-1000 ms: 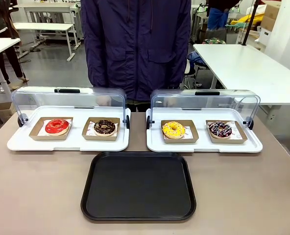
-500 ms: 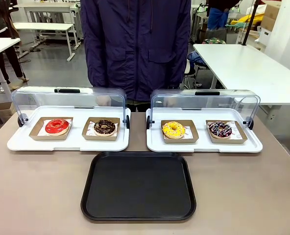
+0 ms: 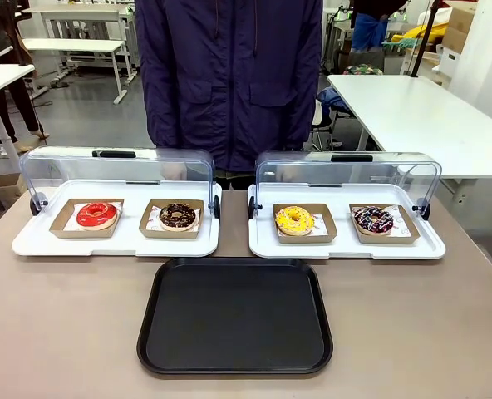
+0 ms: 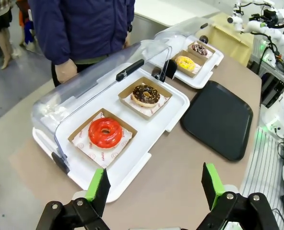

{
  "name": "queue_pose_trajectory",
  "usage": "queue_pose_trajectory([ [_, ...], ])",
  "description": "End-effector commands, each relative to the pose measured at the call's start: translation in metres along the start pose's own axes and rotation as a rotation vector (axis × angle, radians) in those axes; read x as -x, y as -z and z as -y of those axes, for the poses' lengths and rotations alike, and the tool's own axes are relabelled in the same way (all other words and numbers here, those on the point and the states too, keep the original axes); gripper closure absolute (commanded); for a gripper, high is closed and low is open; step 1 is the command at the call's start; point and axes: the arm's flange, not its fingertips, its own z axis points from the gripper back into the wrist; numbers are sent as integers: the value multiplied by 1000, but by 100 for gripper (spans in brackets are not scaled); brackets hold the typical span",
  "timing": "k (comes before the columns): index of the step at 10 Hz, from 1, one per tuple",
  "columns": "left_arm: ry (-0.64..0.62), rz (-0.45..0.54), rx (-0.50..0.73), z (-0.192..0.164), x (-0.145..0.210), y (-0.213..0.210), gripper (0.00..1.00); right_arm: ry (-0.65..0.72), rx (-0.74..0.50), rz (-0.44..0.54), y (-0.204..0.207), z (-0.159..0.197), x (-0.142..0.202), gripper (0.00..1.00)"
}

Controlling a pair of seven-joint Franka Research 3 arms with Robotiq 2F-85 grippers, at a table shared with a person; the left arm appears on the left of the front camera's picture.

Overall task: Move the third donut from the left to the tray.
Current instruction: Pick up the Paper togo box containing the Donut indicated by the person and place it on the Handle tray.

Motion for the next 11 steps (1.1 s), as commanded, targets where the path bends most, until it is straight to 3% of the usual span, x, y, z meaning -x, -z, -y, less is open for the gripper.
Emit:
queue_pose_trajectory([
  [1, 11, 6, 8, 2, -1, -1, 0, -25, -5, 13, -1, 2, -1, 0],
  [11, 11, 6, 8, 2, -1, -1, 0, -25, -5, 13, -1, 2, -1, 0],
])
